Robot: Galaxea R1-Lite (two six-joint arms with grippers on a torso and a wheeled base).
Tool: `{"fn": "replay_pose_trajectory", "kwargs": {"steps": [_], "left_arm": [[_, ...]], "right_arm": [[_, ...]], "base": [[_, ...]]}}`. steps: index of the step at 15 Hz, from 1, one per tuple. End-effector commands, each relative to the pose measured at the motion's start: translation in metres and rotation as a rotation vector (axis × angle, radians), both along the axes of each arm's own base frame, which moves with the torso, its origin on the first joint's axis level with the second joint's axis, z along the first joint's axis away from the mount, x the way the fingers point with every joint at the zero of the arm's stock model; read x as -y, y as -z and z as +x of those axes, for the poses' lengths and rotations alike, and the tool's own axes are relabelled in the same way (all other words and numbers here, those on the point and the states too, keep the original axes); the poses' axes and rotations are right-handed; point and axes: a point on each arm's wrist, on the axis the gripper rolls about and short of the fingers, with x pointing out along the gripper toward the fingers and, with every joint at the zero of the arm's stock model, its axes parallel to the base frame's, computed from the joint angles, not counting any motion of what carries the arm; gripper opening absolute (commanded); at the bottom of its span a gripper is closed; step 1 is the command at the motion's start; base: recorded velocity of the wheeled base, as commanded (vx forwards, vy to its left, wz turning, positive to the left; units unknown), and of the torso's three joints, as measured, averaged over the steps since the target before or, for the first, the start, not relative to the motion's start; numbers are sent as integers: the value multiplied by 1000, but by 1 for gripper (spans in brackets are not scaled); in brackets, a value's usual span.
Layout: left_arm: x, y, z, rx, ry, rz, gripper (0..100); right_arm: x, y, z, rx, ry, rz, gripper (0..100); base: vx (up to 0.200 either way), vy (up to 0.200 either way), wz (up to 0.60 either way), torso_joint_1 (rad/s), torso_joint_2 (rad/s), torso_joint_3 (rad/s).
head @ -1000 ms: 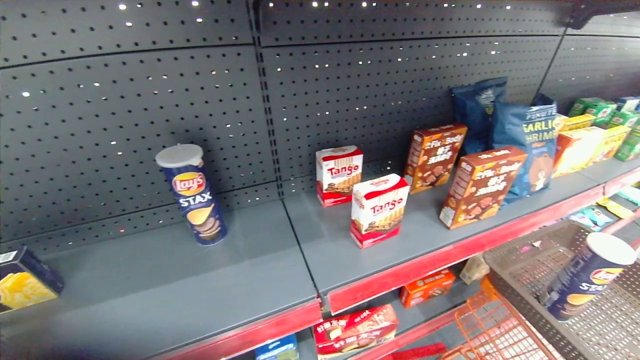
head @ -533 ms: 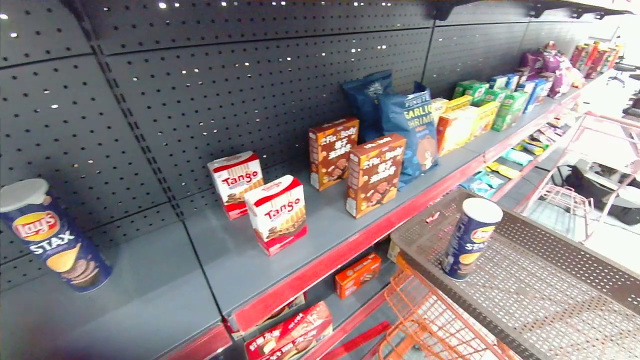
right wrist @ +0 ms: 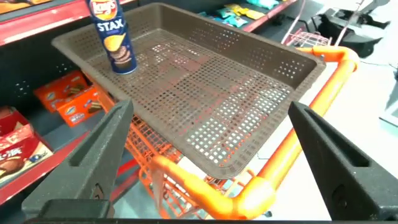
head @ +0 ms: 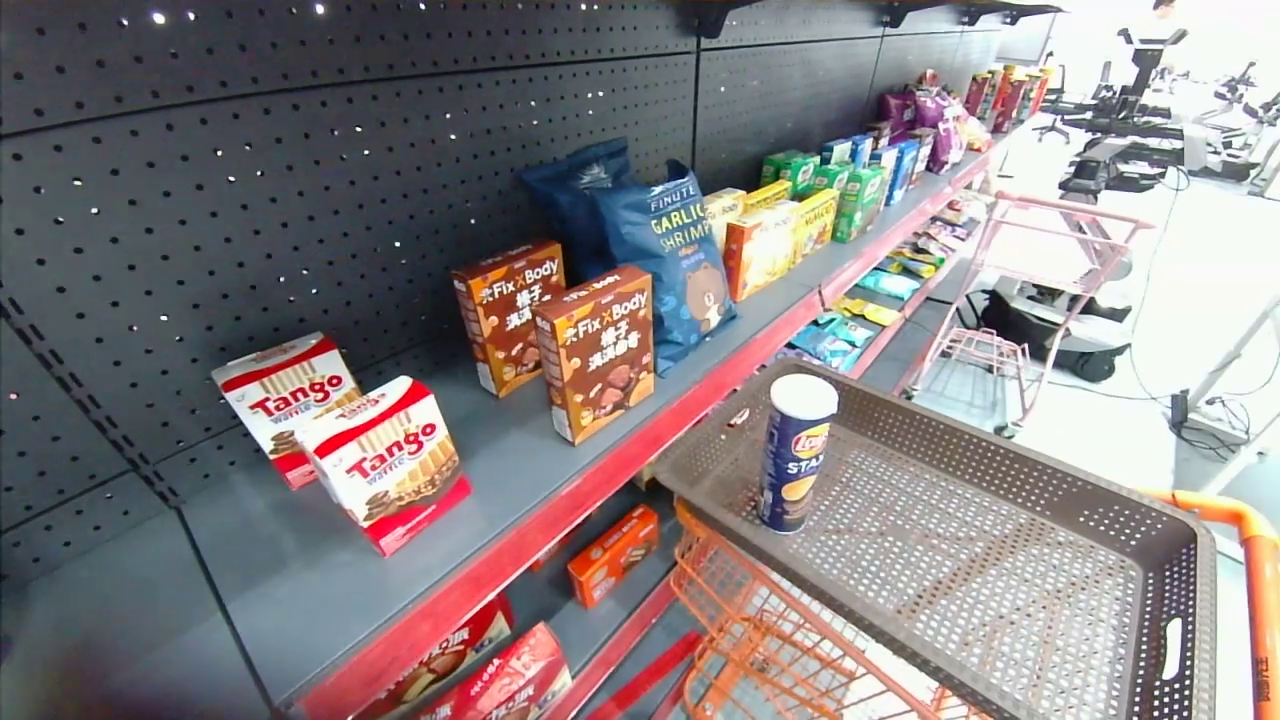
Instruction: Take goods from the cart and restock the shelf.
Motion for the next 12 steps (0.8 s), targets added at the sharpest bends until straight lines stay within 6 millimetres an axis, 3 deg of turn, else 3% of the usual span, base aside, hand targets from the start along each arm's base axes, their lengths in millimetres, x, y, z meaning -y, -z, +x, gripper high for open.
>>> {"fn": "replay_pose_trajectory", "kwargs": {"steps": [1, 6, 7, 11, 12], "left_arm": [[0, 0, 0, 1, -2, -1, 100], [0, 0, 0, 0, -2, 1, 100], [0, 0, 0, 1, -2, -1, 100], [0, 0, 0, 1, -2, -1, 100], [0, 0, 0, 1, -2, -1, 100]], "right_arm": [[0, 0, 0, -2, 0, 0, 100], [-1, -8, -2, 25, -74, -13, 100], [-5, -50, 3, -19, -243, -7, 100], [-6, -80, 19, -94, -460, 75, 100], [-10, -94, 46, -163, -416, 47, 100]], "base": [[0, 0, 0, 0, 0, 0], [0, 0, 0, 0, 0, 0], [0, 0, 0, 0, 0, 0], [0, 0, 0, 0, 0, 0], [0, 0, 0, 0, 0, 0]]}}
